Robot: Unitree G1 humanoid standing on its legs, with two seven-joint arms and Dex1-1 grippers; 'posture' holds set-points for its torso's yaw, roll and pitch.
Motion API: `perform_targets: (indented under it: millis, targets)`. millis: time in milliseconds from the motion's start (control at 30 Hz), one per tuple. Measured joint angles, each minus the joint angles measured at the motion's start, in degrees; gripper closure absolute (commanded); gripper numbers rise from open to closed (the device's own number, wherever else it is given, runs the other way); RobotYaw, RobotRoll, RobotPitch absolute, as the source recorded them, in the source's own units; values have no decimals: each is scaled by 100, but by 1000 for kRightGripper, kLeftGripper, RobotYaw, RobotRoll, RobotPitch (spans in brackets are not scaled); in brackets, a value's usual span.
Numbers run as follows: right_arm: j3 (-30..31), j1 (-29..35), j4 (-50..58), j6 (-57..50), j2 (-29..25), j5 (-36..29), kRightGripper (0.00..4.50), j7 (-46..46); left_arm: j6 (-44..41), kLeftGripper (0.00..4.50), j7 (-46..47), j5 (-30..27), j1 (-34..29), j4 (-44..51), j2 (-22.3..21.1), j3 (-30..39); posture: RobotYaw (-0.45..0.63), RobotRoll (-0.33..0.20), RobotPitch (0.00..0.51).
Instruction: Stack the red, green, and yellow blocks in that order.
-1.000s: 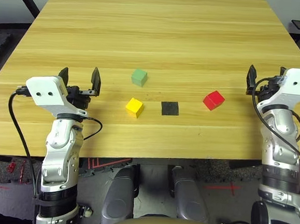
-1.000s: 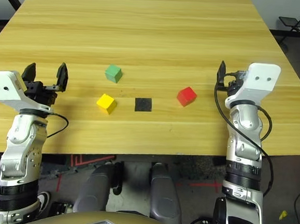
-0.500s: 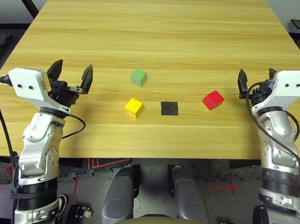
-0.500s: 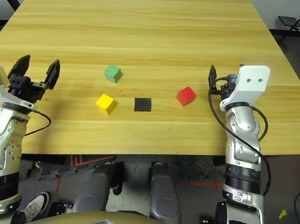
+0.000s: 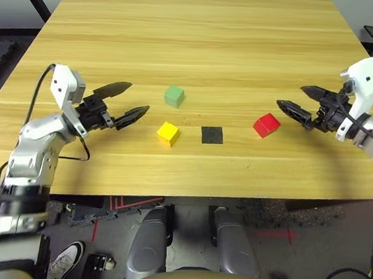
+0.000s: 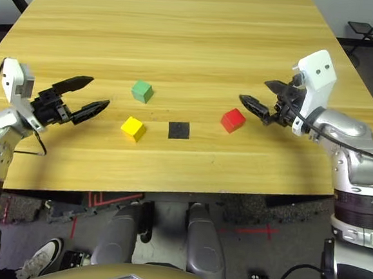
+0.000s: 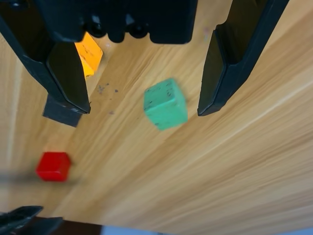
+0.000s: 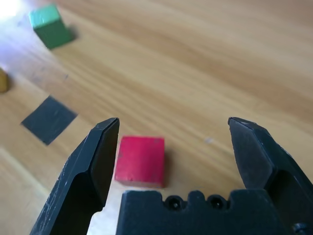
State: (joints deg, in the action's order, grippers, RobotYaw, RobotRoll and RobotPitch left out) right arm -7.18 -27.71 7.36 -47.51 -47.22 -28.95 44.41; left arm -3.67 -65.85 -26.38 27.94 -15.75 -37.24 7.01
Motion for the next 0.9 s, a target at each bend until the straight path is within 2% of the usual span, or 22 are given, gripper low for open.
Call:
perform_targets:
  millis: [133,367,900]
  targets:
    - [344,-28,-1,-151,-26,74,0,87,248,47,-592,154,544,-578,-3,-232,303,-98,215]
    - [733,-40,-12,-181,134,405,0,-44,34,47,-1290,122,648,-449,-75,-394,312,-93,217]
    - [1059,411,-85,453,570,1131,0,-250,-563,47,-1240,14,578,440,-90,-398,349,-74,225]
